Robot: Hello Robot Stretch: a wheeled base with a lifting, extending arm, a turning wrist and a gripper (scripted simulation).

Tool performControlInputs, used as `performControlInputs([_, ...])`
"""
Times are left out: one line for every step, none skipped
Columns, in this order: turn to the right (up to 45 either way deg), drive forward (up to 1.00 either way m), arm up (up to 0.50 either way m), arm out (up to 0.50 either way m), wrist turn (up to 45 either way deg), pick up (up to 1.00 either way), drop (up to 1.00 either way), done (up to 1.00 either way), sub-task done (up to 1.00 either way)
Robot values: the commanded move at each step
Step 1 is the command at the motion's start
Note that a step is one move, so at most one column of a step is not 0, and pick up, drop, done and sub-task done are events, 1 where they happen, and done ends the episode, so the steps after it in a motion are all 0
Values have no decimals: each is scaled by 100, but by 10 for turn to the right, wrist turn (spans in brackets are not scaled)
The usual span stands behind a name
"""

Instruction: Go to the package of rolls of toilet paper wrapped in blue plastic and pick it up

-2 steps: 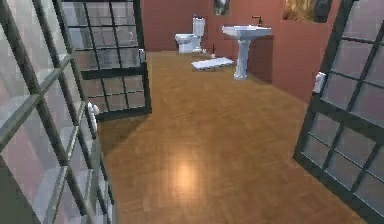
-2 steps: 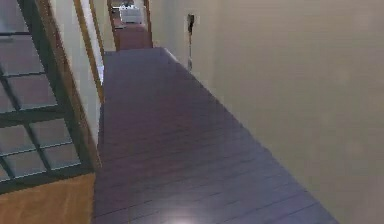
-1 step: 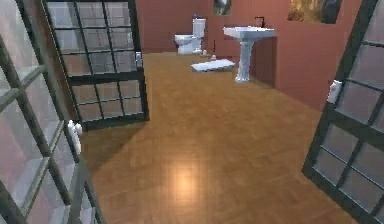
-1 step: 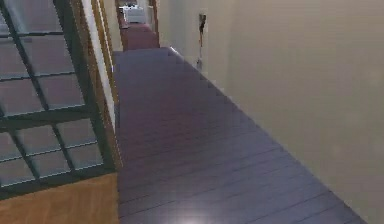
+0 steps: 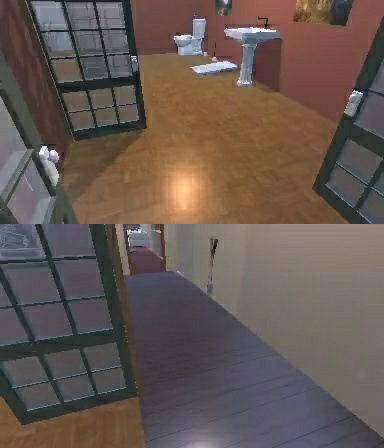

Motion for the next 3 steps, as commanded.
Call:
performControlInputs([450, 0, 0, 0, 0, 0, 0, 0, 0])
performControlInputs([450, 0, 0, 0, 0, 0, 0, 0, 0])
performControlInputs([30, 0, 0, 0, 0, 0, 0, 0, 0])
